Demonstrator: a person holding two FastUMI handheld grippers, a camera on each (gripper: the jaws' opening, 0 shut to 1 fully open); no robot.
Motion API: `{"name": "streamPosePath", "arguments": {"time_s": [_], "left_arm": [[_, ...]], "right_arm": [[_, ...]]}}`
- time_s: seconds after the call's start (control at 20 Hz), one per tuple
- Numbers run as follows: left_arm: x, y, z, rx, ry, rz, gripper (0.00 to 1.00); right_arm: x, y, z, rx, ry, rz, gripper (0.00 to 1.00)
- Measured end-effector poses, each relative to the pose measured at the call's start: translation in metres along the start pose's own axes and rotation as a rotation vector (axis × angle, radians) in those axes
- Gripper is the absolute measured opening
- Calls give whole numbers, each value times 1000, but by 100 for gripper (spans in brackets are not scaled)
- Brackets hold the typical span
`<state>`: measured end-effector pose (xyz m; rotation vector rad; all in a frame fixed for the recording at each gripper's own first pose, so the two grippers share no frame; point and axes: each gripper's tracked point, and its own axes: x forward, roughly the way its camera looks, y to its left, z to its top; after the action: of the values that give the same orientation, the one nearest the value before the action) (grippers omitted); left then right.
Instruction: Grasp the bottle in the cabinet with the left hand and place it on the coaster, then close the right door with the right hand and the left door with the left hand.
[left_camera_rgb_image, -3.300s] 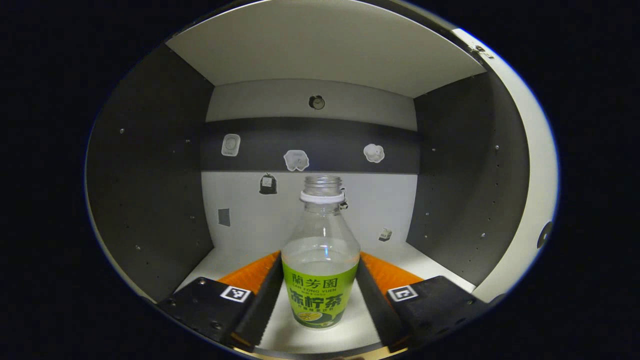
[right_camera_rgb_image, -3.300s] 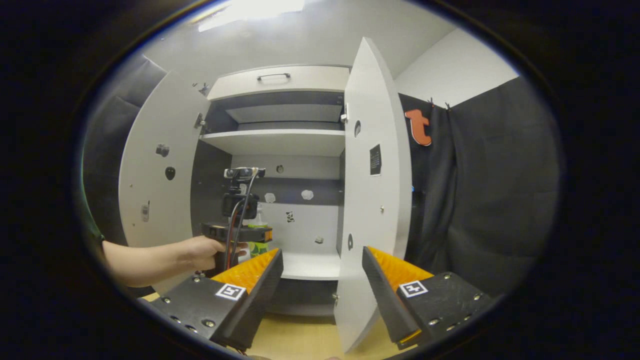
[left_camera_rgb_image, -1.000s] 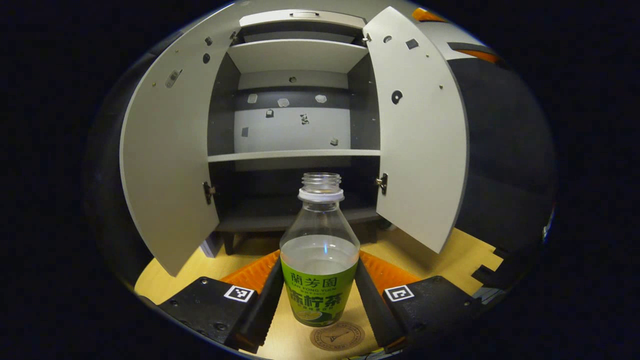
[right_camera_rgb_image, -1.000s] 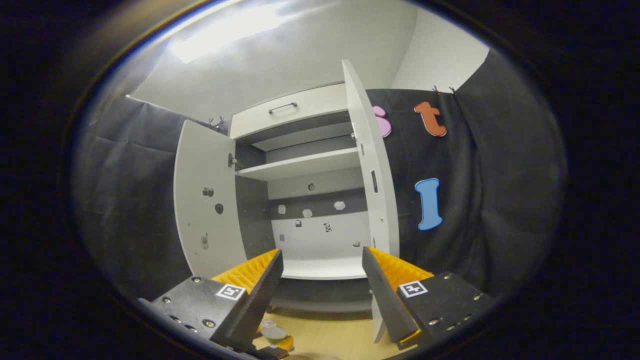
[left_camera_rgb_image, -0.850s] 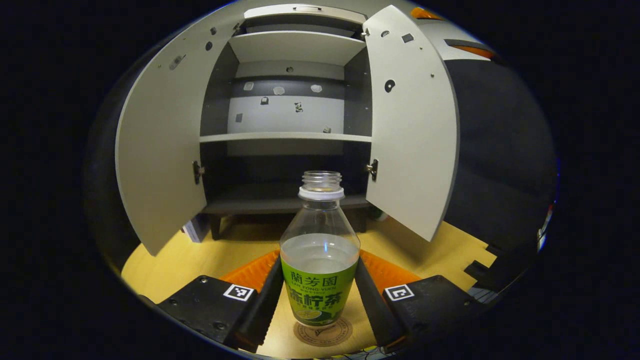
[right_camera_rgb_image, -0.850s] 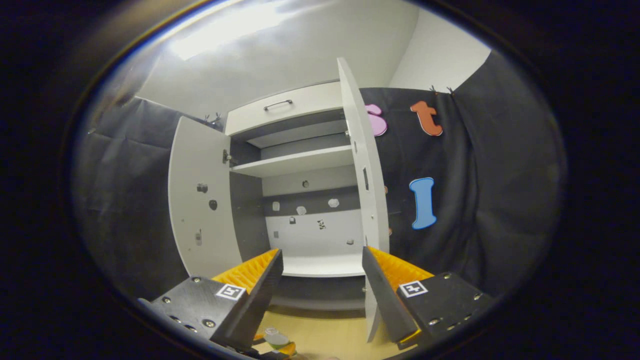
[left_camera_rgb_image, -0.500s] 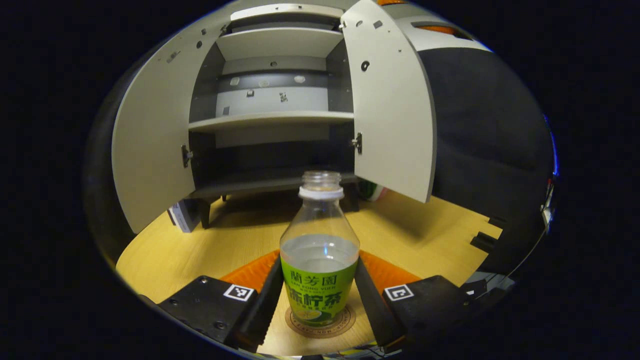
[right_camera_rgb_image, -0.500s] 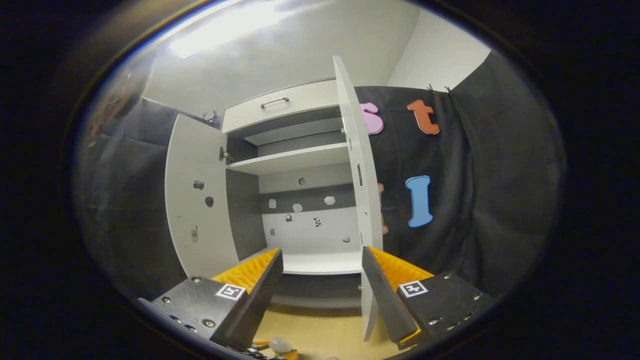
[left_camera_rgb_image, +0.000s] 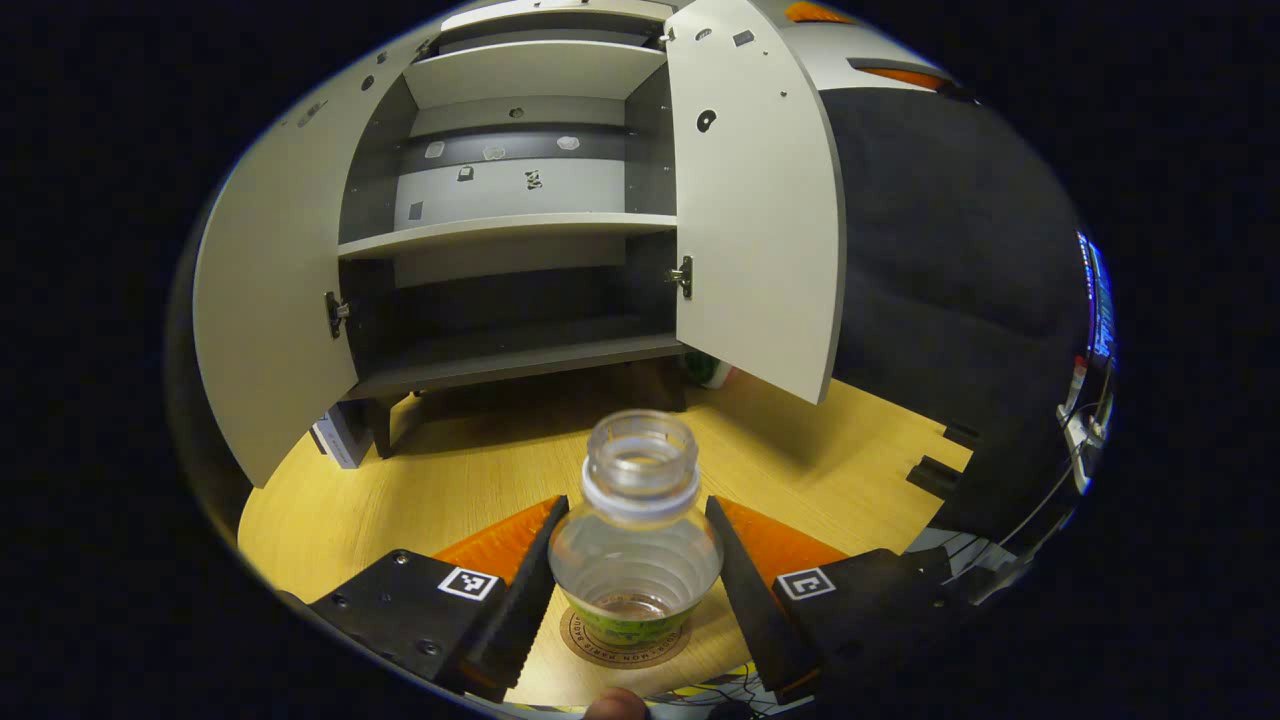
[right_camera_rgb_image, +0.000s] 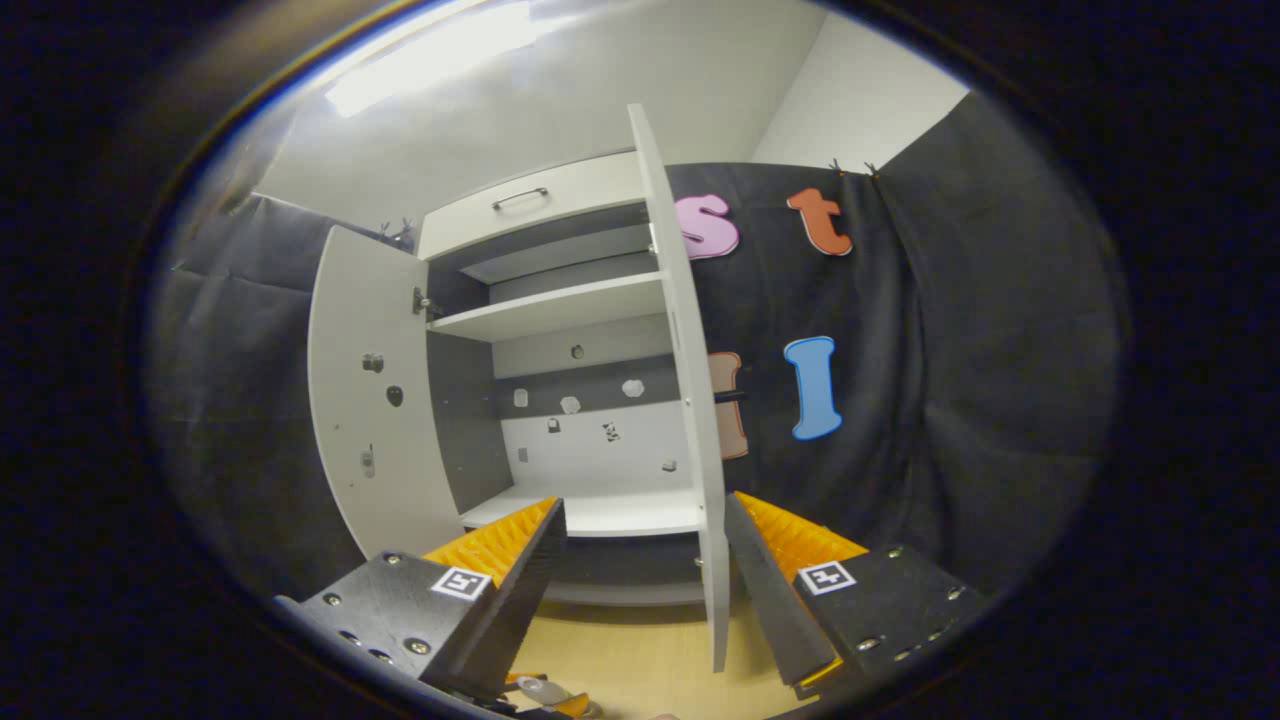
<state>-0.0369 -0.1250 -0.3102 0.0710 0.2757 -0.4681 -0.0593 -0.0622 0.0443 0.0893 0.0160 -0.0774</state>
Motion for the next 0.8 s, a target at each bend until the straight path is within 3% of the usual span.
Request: {"name": "streamPosePath", "arguments": {"time_s": [0.25,0.3,0.5,0.7,0.8], "left_arm": [[-9,-1,42,5,-13,-21,87],[-11,0,53,11,-18,-24,86],[-22,4,104,31,-55,-11,87],[-40,2,174,20,-150,-21,87],[-52,14,214,37,-224,30,92]], "right_arm": [[-10,-30,-6,45,-13,-61,93],[-11,-34,-6,52,-16,-70,98],[-15,-57,-1,36,-36,-99,98],[-13,-80,7,9,-53,-129,98],[-11,-88,16,0,-76,-118,98]]}}
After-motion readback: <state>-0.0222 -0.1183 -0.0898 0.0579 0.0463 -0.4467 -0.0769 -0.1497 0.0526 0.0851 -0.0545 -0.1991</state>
